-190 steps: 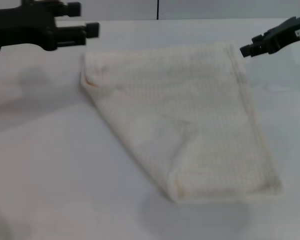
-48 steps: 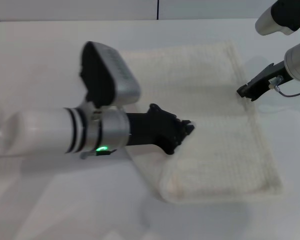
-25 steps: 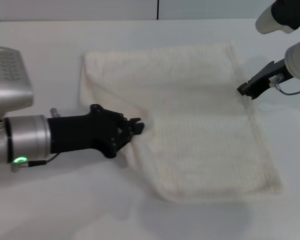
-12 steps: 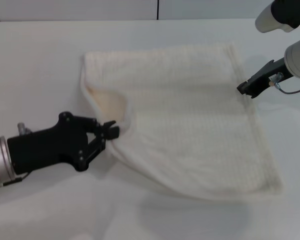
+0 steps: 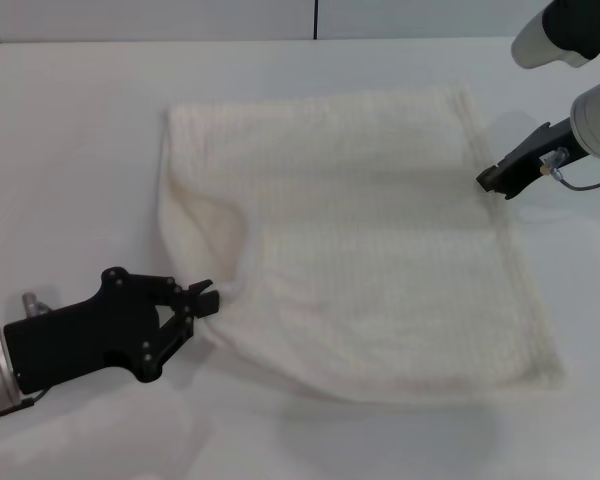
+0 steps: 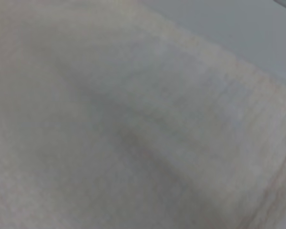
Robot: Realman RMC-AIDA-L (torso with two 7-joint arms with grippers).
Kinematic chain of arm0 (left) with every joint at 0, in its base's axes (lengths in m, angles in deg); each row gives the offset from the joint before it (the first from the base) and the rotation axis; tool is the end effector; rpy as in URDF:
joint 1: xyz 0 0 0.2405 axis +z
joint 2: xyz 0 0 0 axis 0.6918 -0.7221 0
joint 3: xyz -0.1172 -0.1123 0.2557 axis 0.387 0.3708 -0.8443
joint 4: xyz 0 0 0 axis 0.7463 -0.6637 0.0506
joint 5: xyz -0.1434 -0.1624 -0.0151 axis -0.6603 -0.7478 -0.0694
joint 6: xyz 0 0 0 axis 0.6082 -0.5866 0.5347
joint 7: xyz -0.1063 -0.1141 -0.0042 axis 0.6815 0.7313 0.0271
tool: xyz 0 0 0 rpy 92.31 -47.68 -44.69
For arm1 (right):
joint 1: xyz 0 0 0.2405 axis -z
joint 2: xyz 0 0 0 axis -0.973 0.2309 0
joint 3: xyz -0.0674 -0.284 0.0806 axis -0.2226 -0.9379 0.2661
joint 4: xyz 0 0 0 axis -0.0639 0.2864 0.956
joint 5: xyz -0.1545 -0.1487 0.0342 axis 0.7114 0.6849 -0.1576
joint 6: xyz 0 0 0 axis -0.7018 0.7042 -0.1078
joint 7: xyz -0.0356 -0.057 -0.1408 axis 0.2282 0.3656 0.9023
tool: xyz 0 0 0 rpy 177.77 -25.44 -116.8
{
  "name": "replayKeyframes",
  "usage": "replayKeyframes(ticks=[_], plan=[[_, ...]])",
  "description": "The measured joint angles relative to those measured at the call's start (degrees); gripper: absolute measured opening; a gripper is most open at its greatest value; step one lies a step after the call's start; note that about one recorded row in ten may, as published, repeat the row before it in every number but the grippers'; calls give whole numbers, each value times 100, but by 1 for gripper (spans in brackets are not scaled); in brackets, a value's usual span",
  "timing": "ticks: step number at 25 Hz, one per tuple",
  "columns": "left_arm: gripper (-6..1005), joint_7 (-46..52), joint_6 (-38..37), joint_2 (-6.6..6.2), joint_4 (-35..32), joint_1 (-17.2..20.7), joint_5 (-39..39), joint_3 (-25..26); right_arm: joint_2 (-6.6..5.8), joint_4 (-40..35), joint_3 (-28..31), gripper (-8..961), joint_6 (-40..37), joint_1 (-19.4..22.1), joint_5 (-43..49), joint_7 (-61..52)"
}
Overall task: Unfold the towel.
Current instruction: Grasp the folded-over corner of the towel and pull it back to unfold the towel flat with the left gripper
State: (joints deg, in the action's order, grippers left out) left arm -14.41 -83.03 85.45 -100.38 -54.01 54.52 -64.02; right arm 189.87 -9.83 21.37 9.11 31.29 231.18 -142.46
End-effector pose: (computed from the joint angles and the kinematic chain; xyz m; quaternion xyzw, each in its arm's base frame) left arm -0.3327 0.2631 -0.0594 -0.9307 -0.1511 -0.2931 0.1586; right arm 0.2853 0.4637 -0.0266 -0.9136 0.3019 -0.1373 0.2353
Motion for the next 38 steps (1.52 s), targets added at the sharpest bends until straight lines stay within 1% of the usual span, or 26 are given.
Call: replayKeyframes(ticks=[3, 6, 16, 20, 28, 38], plan=[[49, -74, -53, 0, 95, 18, 0, 102, 0, 8, 0, -1, 0, -1, 1, 0], [49, -156, -242, 0, 231, 70, -1, 364, 6, 14, 0, -1, 12, 6, 5, 0], [49, -170, -328, 4, 243, 94, -5, 405, 23, 72, -83, -1, 41, -1, 8, 0], [49, -249, -331, 9, 396, 55, -2, 405, 40, 78, -107, -1, 66, -4, 8, 0], [49, -311, -339, 17, 464, 45, -30, 405, 44, 84, -139, -1, 101, -8, 8, 0], [155, -311, -437, 13, 511, 91, -42, 471, 45, 212, -143, -1, 147, -60, 10, 0]])
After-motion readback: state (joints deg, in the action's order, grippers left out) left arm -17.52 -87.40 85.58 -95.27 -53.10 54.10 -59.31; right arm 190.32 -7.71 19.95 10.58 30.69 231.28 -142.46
